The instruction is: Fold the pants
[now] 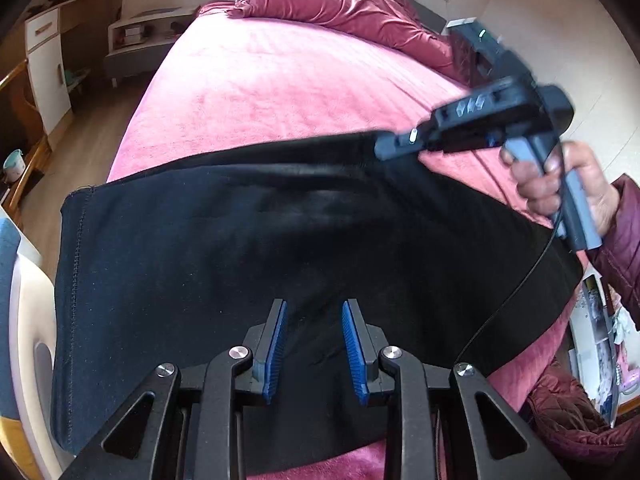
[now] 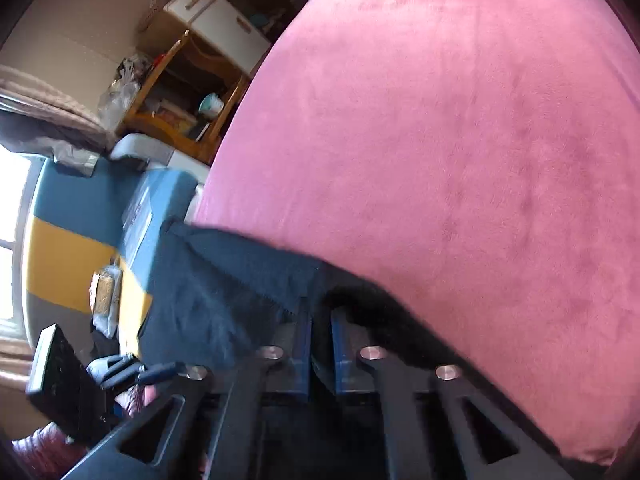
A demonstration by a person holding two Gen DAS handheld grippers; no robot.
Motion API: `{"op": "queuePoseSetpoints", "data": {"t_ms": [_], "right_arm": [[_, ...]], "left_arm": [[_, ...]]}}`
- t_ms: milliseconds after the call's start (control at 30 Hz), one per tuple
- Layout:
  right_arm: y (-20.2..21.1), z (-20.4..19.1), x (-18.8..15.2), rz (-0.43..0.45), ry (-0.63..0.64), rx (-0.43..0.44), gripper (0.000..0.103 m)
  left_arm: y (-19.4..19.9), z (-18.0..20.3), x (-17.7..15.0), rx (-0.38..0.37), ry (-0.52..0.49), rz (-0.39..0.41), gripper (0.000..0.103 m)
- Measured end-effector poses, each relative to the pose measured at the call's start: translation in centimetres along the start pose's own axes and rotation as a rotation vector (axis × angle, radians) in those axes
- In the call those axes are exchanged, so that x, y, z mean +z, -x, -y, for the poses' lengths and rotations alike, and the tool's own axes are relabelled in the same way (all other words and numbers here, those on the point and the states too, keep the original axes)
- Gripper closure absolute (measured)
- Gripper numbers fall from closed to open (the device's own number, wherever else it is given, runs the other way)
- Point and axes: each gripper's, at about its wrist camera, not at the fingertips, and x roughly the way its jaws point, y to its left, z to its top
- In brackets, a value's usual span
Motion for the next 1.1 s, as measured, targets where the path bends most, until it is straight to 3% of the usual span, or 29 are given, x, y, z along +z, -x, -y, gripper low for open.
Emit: {"op": "queuePoseSetpoints", "data": {"t_ms": [67,167,333,400,567,667,800,933,1000,1100], "right_arm": [[0.5,-0.5,0.3,0.054,0.030,-0.006,0.098],[-2.6,1.1,0.4,-0.002,0.009,-0.117,0.098],[-3.4,2.7,0.3,0.019,-0.035,-0.118,0.099],[-2.4,2.8,0.1,0.023,-0.035,-0.105,0.097],[2.2,1.8,-1.8,0.122,-0.047,-0.129,0.077],[5.1,0.7,-3.8,0.166,-0.021,-0.122,0.077],[5.1,-1.3,-7.2,0.121,0.056,-0.128,0.077],[2.4,-1.7,-8.8,0.090,0.083,-0.295,0.077],[1.1,0.0,-8.1,0.098,0.037,-0.411,0.085],[0.7,1.0,-7.2,0.133,-0.020,-0.398,0.086]], "left_arm": [[-0.6,-0.2,0.0,0.010,0.018,-0.008,0.074],[-2.3,-0.7,-0.1,0.049,0.052,-0.056,0.074],[-3.0,-0.8,0.1,0.071,0.063,-0.057,0.074],[-2.7,-0.8,0.3,0.073,0.064,-0.058,0.074],[-1.2,-0.4,0.3,0.102,0.077,-0.015,0.074],[-0.1,-1.2,0.0,0.118,0.114,0.009,0.074],[1.2,-2.0,-1.0,0.211,0.142,0.038,0.074],[1.5,-3.6,-1.4,0.329,0.185,0.038,0.074],[0.9,-4.1,-2.0,0.366,0.191,0.008,0.074],[1.4,-4.5,-2.4,0.382,0.183,0.013,0.073]]}}
